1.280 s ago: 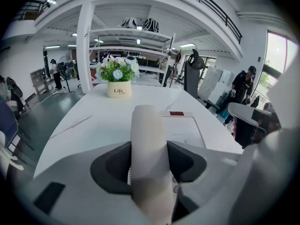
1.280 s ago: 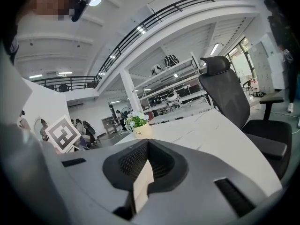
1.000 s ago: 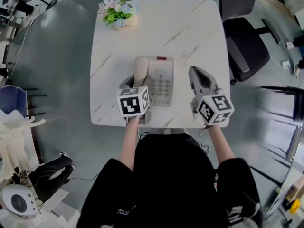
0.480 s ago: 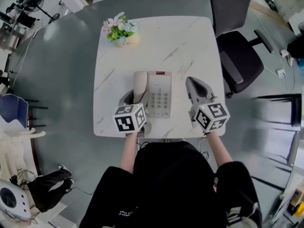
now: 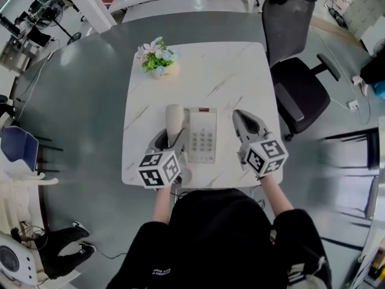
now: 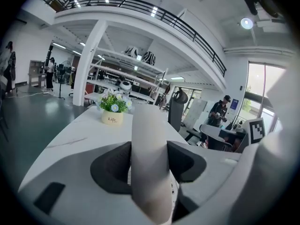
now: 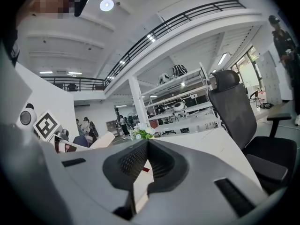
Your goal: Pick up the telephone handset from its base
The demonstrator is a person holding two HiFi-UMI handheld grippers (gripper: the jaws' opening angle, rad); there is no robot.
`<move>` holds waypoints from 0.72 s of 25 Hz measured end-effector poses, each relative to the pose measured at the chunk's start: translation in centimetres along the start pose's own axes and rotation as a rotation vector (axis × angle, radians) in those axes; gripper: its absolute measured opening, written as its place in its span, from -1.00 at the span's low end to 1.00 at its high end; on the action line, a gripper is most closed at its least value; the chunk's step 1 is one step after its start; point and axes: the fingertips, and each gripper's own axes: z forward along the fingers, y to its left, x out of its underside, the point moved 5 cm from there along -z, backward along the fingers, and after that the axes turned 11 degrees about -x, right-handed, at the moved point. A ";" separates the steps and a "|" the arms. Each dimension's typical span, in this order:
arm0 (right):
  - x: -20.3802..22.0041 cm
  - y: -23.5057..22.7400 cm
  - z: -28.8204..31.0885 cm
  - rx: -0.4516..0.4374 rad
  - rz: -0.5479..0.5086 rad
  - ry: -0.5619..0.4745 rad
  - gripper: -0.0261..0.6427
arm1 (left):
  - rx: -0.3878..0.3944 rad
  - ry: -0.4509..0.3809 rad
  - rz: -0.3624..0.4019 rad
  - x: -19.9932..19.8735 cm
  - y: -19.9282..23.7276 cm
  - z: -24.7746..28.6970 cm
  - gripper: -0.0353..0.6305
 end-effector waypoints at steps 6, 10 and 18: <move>-1.3 0.2 -0.3 -0.015 0.000 -0.038 -0.95 | 0.009 -0.075 -0.027 -1.6 0.1 -2.0 -0.25; -2.4 0.2 -0.7 -0.034 0.014 -0.070 -0.95 | 0.008 -0.124 -0.033 -2.7 0.3 -3.1 -0.25; -4.7 0.2 -1.2 -0.039 -0.028 -0.112 -0.95 | 0.013 -0.219 -0.050 -4.9 0.8 -4.9 -0.25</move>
